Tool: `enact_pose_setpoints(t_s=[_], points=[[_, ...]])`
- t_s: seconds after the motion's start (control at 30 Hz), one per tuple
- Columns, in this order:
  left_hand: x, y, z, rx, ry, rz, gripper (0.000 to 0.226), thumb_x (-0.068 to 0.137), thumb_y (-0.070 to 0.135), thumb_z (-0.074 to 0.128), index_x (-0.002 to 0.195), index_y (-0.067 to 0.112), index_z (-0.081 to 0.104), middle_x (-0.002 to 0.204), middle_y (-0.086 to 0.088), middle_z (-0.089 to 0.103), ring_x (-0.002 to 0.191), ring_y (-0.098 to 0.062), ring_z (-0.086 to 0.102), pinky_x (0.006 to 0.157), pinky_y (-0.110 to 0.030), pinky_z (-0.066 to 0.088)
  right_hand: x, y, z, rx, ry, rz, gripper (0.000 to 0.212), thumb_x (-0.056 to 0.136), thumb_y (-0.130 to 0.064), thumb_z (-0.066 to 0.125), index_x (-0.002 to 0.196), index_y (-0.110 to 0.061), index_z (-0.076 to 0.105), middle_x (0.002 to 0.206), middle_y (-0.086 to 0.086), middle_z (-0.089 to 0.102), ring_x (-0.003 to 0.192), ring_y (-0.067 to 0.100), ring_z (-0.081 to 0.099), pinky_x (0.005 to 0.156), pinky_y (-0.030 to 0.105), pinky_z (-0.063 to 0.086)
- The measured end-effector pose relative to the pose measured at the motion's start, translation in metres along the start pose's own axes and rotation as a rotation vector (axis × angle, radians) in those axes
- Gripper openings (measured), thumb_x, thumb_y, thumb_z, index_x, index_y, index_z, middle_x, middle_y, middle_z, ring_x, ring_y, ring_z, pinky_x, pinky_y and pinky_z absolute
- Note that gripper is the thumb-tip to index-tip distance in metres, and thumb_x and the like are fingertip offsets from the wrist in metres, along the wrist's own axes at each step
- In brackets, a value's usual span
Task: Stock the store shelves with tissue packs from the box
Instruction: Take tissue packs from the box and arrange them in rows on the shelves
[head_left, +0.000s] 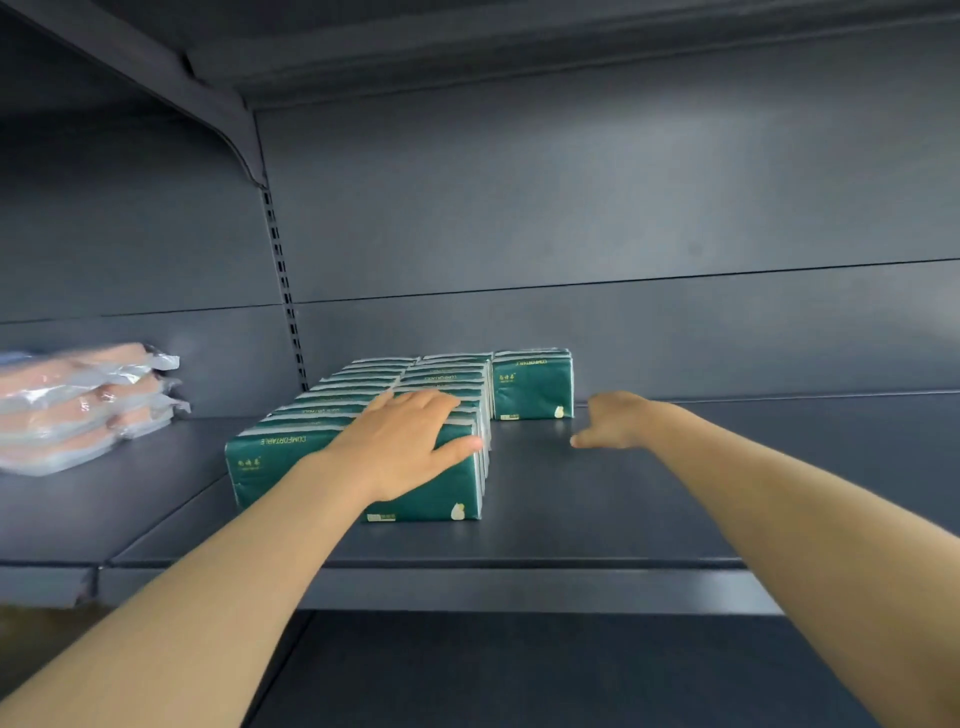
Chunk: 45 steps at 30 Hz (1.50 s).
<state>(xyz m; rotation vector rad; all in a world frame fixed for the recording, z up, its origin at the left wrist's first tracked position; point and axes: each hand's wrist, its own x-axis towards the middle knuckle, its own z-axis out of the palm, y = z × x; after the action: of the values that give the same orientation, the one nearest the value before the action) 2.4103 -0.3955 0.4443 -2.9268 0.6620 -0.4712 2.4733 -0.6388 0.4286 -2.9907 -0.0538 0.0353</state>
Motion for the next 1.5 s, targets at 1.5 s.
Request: enact_pose_setpoints(t_s=[1.5], points=[[-0.326,0.265,-0.056,0.124,0.094,-0.154,0.045,0.099,0.044,0.035,0.119,0.006,0.050,0.116,-0.008,0.052,0.109,-0.024,0.048,0.083,-0.033,0.043,-0.474,0.108,0.076,-0.153,0.107,-0.025,0.050,0.095,-0.037,0.050,0.133,-0.006,0.040,0.131,0.014,0.048,0.124,0.031,0.040,0.098,0.042,0.042]])
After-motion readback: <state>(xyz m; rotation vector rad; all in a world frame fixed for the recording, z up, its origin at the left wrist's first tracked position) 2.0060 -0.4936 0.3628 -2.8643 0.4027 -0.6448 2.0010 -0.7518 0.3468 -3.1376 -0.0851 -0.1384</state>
